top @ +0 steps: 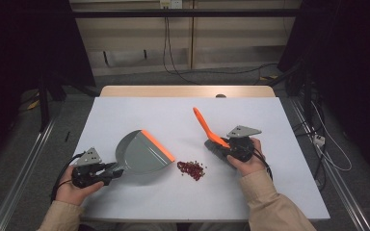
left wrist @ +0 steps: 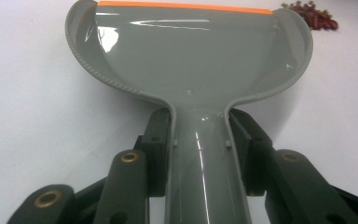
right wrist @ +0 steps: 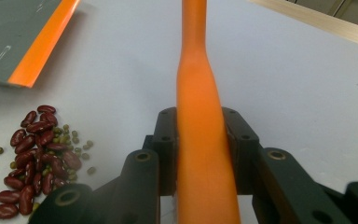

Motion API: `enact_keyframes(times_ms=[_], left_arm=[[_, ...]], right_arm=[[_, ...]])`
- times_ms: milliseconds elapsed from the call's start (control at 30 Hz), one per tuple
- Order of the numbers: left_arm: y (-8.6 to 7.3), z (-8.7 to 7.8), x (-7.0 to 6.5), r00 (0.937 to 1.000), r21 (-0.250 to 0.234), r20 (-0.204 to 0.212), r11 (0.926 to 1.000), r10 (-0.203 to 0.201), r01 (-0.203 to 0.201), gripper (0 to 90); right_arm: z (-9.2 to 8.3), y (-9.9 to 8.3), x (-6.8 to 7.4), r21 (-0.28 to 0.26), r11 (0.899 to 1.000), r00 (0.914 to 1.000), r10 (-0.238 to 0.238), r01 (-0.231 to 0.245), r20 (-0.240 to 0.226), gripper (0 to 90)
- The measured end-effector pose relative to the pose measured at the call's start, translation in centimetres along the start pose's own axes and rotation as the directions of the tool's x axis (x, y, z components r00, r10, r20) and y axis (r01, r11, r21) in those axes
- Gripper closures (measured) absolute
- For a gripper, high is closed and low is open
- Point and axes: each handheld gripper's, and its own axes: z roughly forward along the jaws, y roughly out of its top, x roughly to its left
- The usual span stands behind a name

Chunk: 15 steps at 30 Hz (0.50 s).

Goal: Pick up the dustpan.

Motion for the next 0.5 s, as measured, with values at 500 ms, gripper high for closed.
enact_keyframes(times_ms=[500], left_arm=[[0.12,-0.25,-0.7,0.9931,-0.007,0.11,0.9992,0.04,-0.039,62.7]], right_arm=[[-0.77,0.02,-0.19,-0.078,0.994,0.9958,0.083,-0.08,0.04,70.8]])
